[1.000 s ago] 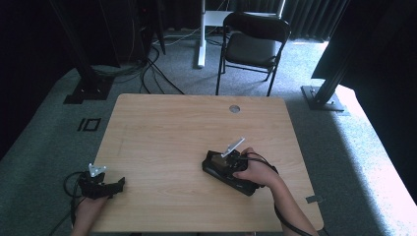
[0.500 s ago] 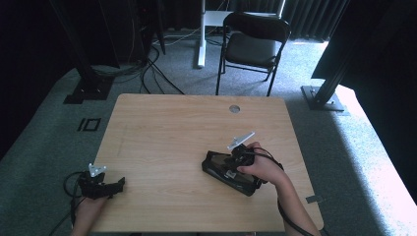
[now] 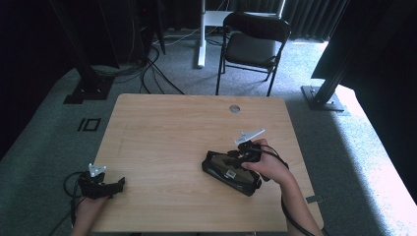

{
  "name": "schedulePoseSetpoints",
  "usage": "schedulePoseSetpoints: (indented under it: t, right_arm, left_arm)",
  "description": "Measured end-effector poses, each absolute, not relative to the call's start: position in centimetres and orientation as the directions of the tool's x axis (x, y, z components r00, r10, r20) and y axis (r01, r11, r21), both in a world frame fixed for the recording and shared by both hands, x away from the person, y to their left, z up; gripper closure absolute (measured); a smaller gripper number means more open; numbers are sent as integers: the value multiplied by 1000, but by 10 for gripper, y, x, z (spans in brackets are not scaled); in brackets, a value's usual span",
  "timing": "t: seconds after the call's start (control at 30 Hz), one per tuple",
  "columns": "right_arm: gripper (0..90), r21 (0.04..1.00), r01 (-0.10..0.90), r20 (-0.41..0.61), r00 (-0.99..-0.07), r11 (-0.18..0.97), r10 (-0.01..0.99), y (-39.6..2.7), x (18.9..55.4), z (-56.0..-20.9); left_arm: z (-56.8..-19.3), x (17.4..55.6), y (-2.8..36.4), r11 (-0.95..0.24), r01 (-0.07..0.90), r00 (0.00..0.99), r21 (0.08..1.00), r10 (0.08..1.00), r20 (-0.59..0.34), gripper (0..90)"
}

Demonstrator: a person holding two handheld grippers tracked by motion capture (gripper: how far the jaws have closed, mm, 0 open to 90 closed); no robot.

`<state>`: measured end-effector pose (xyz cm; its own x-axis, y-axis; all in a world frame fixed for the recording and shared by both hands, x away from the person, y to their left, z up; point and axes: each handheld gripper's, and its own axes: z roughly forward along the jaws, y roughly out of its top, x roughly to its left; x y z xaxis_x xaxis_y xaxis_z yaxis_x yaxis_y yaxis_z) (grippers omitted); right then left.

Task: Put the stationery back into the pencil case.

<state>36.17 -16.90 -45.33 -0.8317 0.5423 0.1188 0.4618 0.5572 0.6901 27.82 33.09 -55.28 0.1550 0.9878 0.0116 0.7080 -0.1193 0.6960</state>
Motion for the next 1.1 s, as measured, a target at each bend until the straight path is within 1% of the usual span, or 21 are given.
schedulePoseSetpoints:
  t: [0.07, 0.23, 0.47, 0.5, 0.63, 0.7, 0.9, 1.0, 1.1]
  right_arm:
    - [534, 701, 469, 126, -823, 537, 554, -170, 362, -452]
    - [515, 735, 481, 139, -797, 478, 588, -177, 363, -449]
    - [495, 746, 510, 151, -756, 429, 636, -188, 367, -449]
    - [479, 750, 510, 149, -751, 421, 643, -190, 368, -449]
    - [476, 749, 530, 154, -724, 398, 673, -198, 370, -451]
    - [478, 745, 529, 124, -709, 406, 694, -203, 371, -454]
    - [466, 749, 553, 140, -671, 366, 728, -217, 374, -461]
    - [467, 743, 554, 98, -644, 375, 758, -223, 376, -465]
    - [465, 746, 575, 136, -626, 336, 768, -230, 378, -470]
  left_arm:
    - [-553, 278, 331, -119, 708, 155, 696, 988, 12, 6]
    - [-553, 278, 331, -119, 708, 155, 696, 988, 12, 6]
    - [-553, 278, 331, -119, 708, 155, 696, 988, 11, 6]
    - [-553, 278, 331, -119, 708, 155, 696, 988, 11, 6]
    - [-553, 278, 331, -120, 708, 155, 696, 988, 12, 6]
    - [-553, 278, 331, -120, 708, 155, 696, 988, 12, 6]
    - [-553, 278, 331, -119, 708, 155, 696, 988, 11, 6]
    - [-553, 278, 331, -119, 708, 155, 696, 988, 12, 6]
    - [-553, 278, 331, -120, 708, 155, 696, 988, 12, 6]
